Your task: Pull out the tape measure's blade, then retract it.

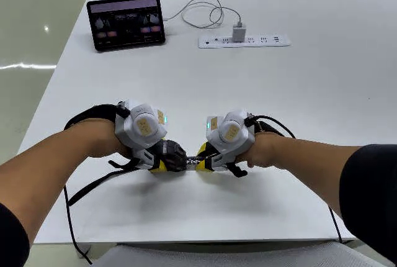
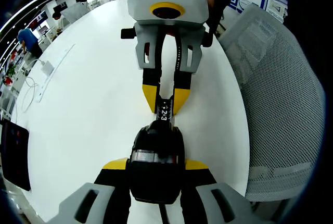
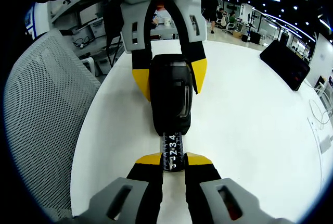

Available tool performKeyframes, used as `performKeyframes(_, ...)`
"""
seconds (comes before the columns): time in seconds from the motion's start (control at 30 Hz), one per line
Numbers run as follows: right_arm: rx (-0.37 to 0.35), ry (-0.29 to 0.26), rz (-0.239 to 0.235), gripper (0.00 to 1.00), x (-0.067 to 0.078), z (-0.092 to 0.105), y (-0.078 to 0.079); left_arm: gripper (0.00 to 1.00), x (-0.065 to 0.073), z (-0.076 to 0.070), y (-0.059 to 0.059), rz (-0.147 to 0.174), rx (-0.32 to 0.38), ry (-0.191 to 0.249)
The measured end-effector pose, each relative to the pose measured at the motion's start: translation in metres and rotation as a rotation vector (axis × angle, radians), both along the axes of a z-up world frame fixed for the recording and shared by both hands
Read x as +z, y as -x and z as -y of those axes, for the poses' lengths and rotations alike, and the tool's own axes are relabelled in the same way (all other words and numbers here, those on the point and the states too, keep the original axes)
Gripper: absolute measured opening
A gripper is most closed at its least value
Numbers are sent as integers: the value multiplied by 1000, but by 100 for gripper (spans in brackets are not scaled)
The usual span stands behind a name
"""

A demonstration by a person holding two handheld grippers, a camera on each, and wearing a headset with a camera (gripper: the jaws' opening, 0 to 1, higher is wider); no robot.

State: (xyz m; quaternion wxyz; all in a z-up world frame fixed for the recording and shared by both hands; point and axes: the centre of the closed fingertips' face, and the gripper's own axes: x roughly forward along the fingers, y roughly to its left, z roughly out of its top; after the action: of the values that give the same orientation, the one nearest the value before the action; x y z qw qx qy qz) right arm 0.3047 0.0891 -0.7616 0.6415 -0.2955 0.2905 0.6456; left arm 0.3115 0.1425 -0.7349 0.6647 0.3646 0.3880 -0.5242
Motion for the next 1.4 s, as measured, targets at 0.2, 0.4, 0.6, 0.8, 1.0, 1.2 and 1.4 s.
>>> performKeyframes(0.2, -4, 21, -10, 12, -1, -3, 0, 33, 0, 1, 1, 4, 13, 15)
performKeyframes(0.4, -12, 26, -25, 12, -2, -9, -1, 33, 0, 1, 0, 3, 26, 26)
performKeyframes(0.6, 4, 25, -23, 11, -1, -5, -2, 33, 0, 0, -1, -2, 29, 43)
performKeyframes(0.8, -3, 27, -24, 11, 0, 2, -2, 33, 1, 0, 0, -5, 31, 49)
performKeyframes(1.0, -14, 35, -28, 11, 0, 16, -4, 33, 2, 1, 1, -3, 34, 50)
performKeyframes(1.2, -25, 35, -31, 11, 0, 23, -3, 33, 3, 1, 2, -3, 30, 53)
performKeyframes(1.4, -33, 39, -29, 11, 1, 33, -3, 33, 3, 2, 2, -4, 26, 53)
